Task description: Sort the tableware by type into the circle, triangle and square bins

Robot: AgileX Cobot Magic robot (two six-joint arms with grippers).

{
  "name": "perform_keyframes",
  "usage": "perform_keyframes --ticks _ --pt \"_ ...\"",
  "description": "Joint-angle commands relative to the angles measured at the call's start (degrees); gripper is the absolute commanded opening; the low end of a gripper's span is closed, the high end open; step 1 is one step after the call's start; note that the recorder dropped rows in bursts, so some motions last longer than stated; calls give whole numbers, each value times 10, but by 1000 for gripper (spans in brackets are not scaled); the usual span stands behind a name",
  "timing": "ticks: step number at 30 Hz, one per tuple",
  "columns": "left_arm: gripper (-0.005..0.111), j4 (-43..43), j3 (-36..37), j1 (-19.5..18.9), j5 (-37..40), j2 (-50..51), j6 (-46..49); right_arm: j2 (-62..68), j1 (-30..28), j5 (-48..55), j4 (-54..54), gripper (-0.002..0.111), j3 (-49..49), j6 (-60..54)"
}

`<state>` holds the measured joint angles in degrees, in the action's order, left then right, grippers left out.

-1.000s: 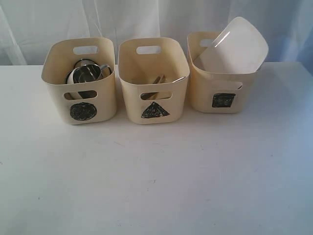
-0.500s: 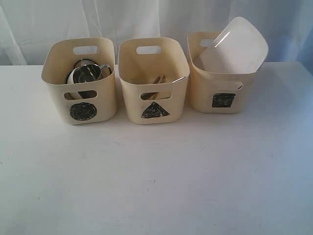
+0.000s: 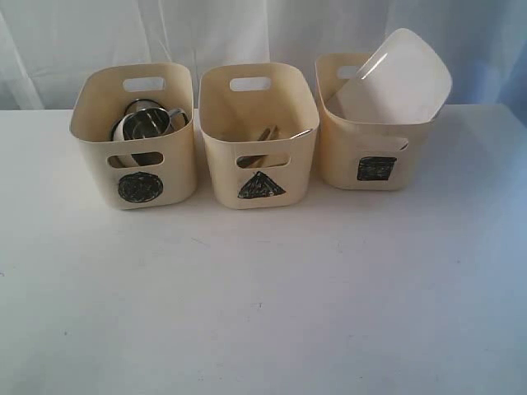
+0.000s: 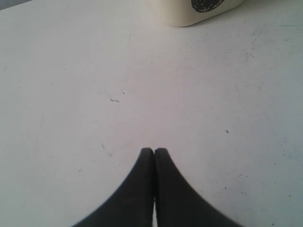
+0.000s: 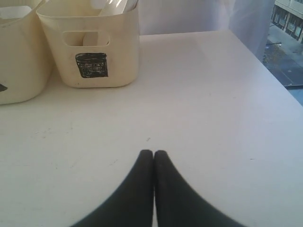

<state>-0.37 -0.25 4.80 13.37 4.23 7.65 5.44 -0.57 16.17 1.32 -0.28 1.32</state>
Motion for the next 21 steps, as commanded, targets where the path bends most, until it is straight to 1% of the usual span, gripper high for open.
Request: perform_keyframes --ticks 1,4,21 --pt "0 -1 3 -1 0 -3 -1 -17 2 11 1 0 3 3" --pt "0 -1 3 -1 0 -3 -1 -54 2 24 1 0 3 3" --pt "0 -1 3 -1 0 -3 -1 -54 2 31 1 0 3 3"
